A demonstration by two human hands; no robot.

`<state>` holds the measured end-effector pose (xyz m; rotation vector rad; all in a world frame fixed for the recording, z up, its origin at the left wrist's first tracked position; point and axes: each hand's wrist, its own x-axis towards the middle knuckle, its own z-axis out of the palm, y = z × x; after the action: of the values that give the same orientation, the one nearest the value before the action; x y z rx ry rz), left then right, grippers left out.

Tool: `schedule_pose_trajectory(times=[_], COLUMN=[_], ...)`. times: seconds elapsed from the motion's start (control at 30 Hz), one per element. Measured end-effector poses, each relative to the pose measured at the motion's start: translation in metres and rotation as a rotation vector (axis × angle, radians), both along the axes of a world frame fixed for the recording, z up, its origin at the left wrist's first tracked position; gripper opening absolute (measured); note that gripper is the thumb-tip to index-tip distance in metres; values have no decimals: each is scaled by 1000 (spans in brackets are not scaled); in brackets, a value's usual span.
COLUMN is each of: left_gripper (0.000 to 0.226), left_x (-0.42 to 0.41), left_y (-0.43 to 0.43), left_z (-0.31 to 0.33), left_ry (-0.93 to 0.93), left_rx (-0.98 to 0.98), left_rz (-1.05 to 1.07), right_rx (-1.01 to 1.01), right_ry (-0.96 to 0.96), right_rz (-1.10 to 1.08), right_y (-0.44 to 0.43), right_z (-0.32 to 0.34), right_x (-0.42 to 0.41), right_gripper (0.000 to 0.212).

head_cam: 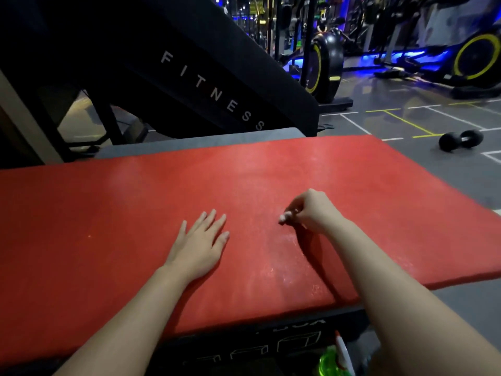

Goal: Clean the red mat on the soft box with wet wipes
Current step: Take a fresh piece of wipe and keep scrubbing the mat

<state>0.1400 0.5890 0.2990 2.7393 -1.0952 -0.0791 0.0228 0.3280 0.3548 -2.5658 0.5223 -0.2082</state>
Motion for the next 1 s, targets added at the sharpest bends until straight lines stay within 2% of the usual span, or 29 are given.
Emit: schedule_pose_trajectory(times=[0.1,0.13,0.2,0.27,0.37,0.5,0.6,0.67,0.73,0.87,0.93,1.0], left_gripper=[74,79,74,64,60,69,58,57,58,60,61,72], left_x=[9,13,28,46,77,109,120,121,122,124,123,122], left_y=[0,0,-5,-17,-32,-35,-37,-38,-37,-37,-37,-37], left_z=[10,15,21,25,26,12,-6,-10,-11,-8,-9,-8], left_ry=[-81,-117,-160,-207,-312,-241,-157,-147,-126,-104,-103,-91], left_rx=[50,60,31,-21,42,-31,-37,-27,-27,-10,-5,-2], left_rz=[-30,-44,-62,-59,-48,74,100,65,67,68,66,75], right_rx=[65,67,41,1,4,67,51,27,10,-25,-43,-40], right_ry=[214,232,149,-6,-125,9,145,98,-30,-193,-187,-71], right_rz=[112,125,84,-33,-82,-14,77,65,-10,-132,-111,-29], right_y=[-9,-12,-15,-11,-5,-19,-30,-32,-29,-24,-27,-35], right_z=[12,12,4,-7,-18,-6,3,-4,-11,-31,-30,-16], right_x=[-10,-10,0,19,43,29,8,11,28,67,71,67], right_gripper=[18,16,3,13,11,12,3,2,2,15,12,7])
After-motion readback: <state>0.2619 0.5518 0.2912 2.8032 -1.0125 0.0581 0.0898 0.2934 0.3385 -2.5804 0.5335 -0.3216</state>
